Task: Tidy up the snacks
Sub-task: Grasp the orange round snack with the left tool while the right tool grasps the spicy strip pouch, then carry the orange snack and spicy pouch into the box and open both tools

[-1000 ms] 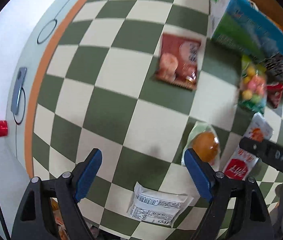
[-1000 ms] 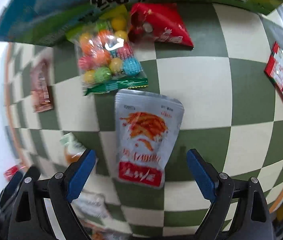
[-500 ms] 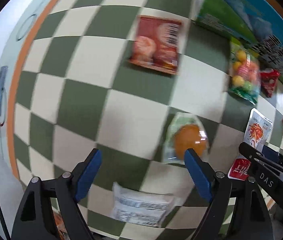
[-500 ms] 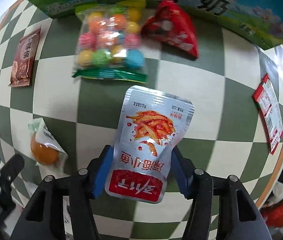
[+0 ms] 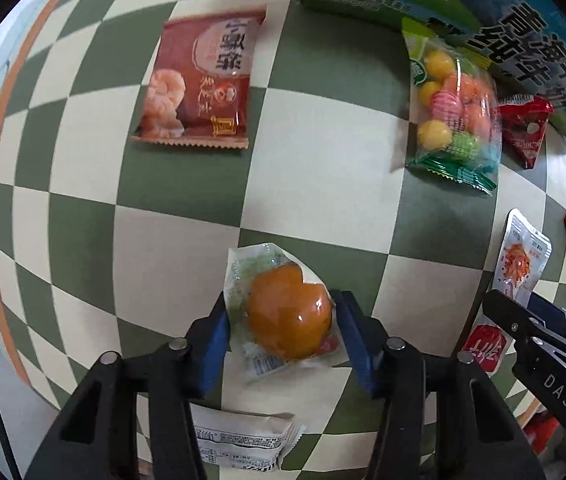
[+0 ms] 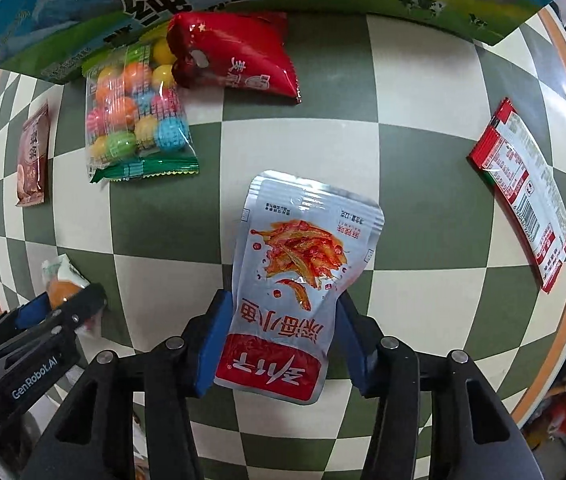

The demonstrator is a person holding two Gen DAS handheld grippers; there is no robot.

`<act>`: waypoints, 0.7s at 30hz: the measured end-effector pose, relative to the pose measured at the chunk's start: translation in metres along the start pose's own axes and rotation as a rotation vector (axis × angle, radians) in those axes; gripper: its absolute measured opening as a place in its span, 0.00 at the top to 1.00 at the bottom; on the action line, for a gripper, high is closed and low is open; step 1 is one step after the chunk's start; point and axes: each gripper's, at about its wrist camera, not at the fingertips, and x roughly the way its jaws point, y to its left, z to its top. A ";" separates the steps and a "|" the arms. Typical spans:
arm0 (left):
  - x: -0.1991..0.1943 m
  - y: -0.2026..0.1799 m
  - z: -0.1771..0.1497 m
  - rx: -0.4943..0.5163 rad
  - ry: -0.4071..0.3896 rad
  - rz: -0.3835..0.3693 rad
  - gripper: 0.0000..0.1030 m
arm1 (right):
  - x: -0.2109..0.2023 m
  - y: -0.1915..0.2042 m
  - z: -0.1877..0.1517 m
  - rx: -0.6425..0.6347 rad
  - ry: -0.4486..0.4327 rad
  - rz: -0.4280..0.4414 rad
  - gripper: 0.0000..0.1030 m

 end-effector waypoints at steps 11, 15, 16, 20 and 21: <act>-0.035 -0.010 -0.003 -0.005 -0.033 -0.024 0.58 | -0.003 -0.002 -0.007 -0.008 -0.019 0.028 0.53; -0.073 -0.019 0.000 0.018 -0.076 -0.069 0.58 | -0.023 -0.014 -0.009 -0.004 -0.043 0.069 0.53; -0.084 -0.023 0.000 0.026 -0.090 -0.086 0.58 | -0.028 -0.016 -0.009 -0.007 -0.051 0.078 0.53; -0.134 -0.040 0.005 0.056 -0.168 -0.161 0.58 | -0.064 -0.029 -0.011 -0.025 -0.095 0.132 0.53; -0.147 -0.044 0.009 0.065 -0.184 -0.182 0.58 | -0.077 -0.032 -0.010 -0.028 -0.110 0.148 0.53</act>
